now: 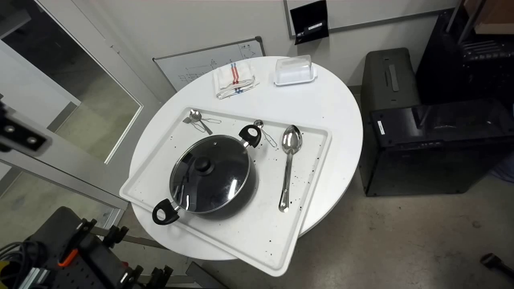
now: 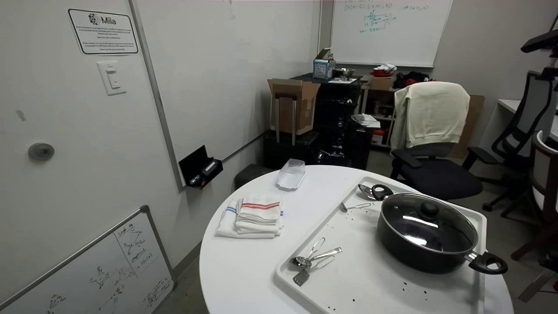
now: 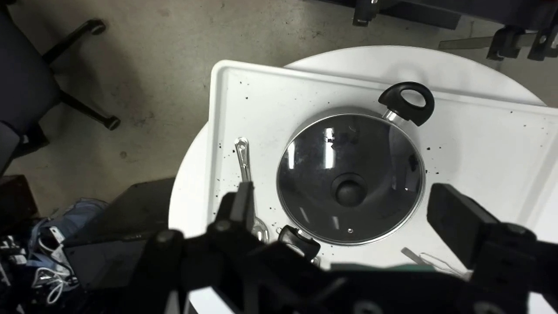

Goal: Take the lid off the pot

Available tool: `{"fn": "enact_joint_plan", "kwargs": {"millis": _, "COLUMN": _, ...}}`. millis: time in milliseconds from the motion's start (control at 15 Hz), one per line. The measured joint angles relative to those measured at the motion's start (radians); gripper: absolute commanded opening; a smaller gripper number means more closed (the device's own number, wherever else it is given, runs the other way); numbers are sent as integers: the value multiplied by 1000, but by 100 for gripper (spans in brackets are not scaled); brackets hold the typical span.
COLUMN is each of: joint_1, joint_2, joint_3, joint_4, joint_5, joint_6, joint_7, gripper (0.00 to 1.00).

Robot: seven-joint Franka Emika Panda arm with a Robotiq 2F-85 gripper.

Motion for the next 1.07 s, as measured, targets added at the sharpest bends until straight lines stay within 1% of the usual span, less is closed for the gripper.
{"fn": "enact_joint_plan", "kwargs": {"millis": 200, "joint_1": 45, "joint_2": 104, "joint_3": -15, "joint_4": 9, "joint_5": 30, "joint_6": 97, "joint_7": -54, "gripper": 100}}
{"fn": "enact_joint_plan", "kwargs": {"millis": 600, "joint_1": 106, "joint_2": 336, "joint_3": -21, "joint_4": 41, "joint_5": 128, "joint_6": 268, "joint_7": -188, "gripper": 100}}
{"fn": "enact_joint_plan", "kwargs": {"millis": 800, "joint_1": 115, "joint_2": 454, "joint_3": -4, "joint_4": 61, "joint_5": 134, "joint_6": 333, "joint_7": -222, "gripper": 100}}
{"fn": "enact_joint_plan", "kwargs": {"millis": 1067, "joint_1": 113, "joint_2": 602, "joint_3": 41, "joint_4": 96, "joint_5": 134, "joint_6": 424, "joint_7": -229, "gripper": 100}}
